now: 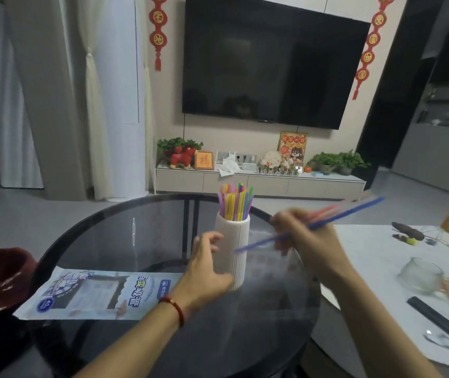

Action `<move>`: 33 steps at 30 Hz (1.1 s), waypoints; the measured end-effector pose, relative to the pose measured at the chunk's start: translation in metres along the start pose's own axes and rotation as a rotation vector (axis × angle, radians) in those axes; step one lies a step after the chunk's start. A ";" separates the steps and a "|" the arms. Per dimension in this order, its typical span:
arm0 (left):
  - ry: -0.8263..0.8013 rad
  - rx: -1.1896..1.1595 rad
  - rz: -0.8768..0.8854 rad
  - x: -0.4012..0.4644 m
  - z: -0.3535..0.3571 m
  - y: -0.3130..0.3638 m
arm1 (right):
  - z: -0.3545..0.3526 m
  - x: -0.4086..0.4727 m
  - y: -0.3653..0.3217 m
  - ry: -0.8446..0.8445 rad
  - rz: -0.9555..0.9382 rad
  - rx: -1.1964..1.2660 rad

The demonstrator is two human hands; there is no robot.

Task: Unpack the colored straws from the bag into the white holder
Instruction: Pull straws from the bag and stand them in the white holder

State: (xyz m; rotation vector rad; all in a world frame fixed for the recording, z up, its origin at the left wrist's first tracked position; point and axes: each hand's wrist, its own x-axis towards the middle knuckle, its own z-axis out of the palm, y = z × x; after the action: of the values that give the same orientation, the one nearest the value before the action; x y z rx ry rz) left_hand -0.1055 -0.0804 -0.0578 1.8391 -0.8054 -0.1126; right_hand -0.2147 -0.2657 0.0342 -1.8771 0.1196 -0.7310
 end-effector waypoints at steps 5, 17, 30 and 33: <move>0.186 0.052 -0.113 0.054 -0.007 0.035 | -0.006 0.047 -0.031 0.145 -0.059 0.090; 0.280 0.131 -0.144 0.084 0.008 0.038 | 0.038 0.095 -0.018 0.050 -0.059 -0.408; 0.240 0.141 -0.106 0.089 0.011 0.032 | 0.070 0.095 -0.016 0.085 -0.234 -0.319; 0.227 0.147 -0.050 0.088 0.010 0.029 | 0.064 0.102 -0.030 0.185 -0.426 -0.381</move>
State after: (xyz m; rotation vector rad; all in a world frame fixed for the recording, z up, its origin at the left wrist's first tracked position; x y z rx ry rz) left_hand -0.0562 -0.1442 -0.0113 1.9683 -0.6230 0.1249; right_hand -0.1060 -0.2429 0.0880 -2.2243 -0.0299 -1.2444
